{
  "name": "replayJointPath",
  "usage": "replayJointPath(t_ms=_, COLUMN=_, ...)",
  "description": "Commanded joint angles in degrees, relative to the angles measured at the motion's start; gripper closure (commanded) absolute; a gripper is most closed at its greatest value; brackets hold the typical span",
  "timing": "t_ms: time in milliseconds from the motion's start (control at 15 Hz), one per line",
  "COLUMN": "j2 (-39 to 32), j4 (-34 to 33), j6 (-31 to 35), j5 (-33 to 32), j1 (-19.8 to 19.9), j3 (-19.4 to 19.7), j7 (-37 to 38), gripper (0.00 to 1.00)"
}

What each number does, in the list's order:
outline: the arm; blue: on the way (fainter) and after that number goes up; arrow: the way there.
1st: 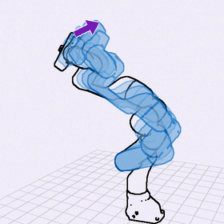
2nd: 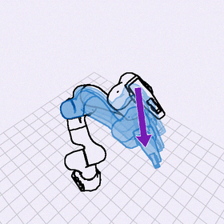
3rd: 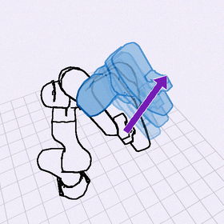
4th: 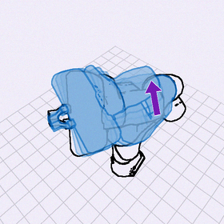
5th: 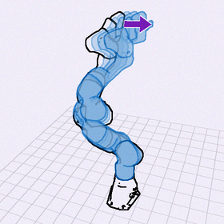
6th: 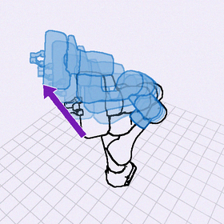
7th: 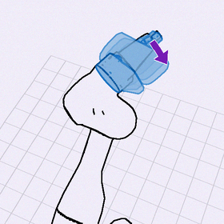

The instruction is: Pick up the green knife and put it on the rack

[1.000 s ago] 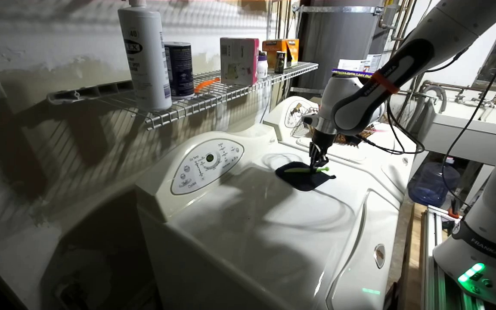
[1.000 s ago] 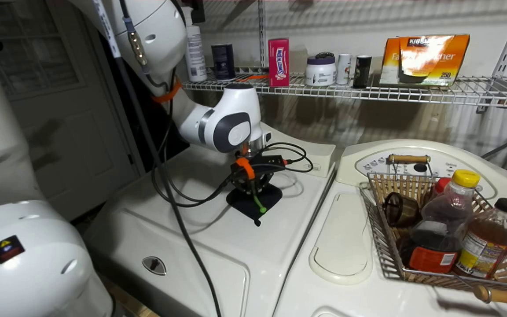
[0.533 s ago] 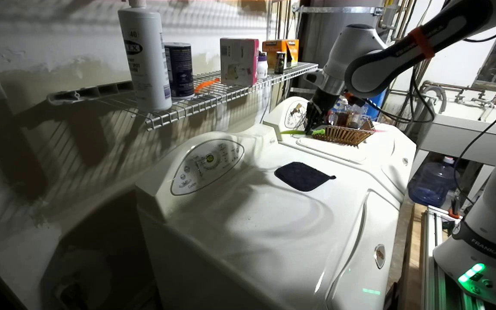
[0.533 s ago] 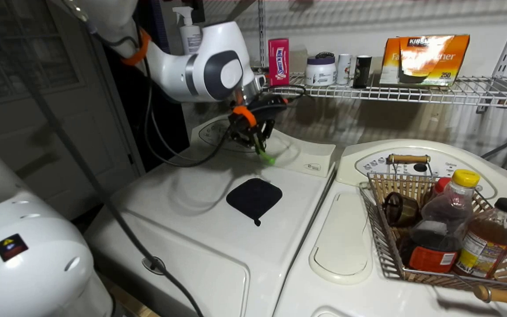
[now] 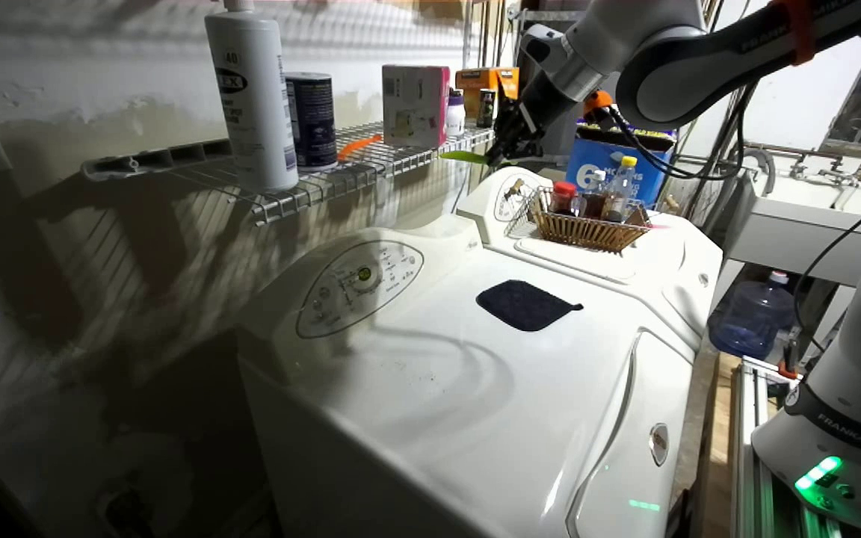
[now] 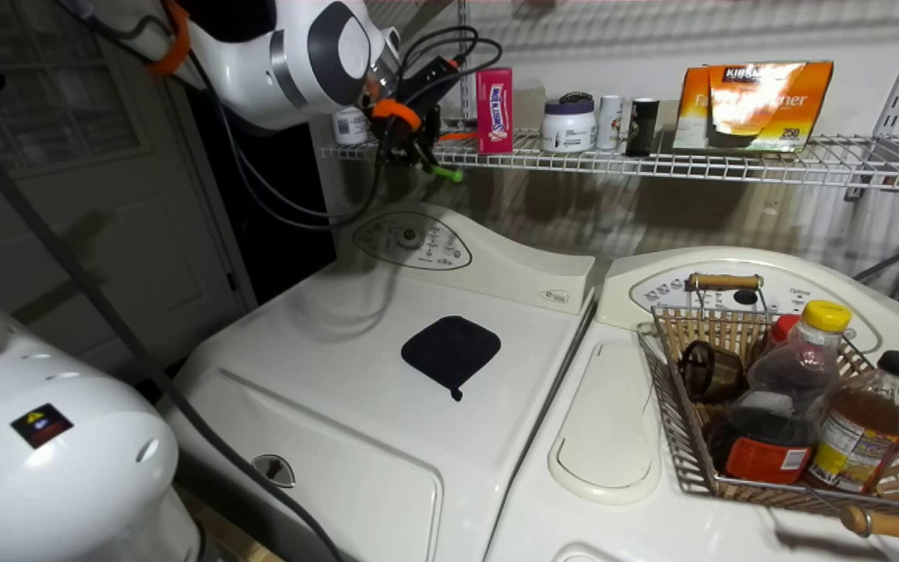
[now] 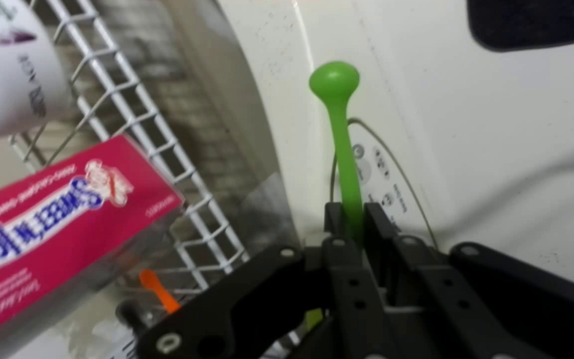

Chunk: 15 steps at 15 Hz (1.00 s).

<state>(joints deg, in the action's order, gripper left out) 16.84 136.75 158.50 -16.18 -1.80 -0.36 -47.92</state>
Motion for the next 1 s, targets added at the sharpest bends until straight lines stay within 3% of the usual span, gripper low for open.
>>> replayJointPath(t_ms=0, j2=-0.25, j4=-0.3, j6=2.53, j5=-1.87, j1=-0.94, j3=0.18, j7=0.71, gripper=0.97)
replayJointPath(t_ms=67, j2=-0.36, j4=-0.4, j6=3.29, j5=-2.1, j1=-1.16, j3=-0.03, j7=1.0, gripper=0.87)
replayJointPath(t_ms=533, j2=-0.44, j4=-0.36, j6=2.99, j5=-2.02, j1=-1.18, j3=0.39, j7=0.99, gripper=0.87)
replayJointPath(t_ms=600, j2=-0.45, j4=-0.36, j6=2.99, j5=-2.02, j1=-1.18, j3=0.4, j7=0.99, gripper=0.97)
replayJointPath(t_ms=933, j2=-7.82, j4=-7.59, j6=9.92, j5=-0.91, j1=-4.39, j3=0.54, j7=-6.44, gripper=0.97)
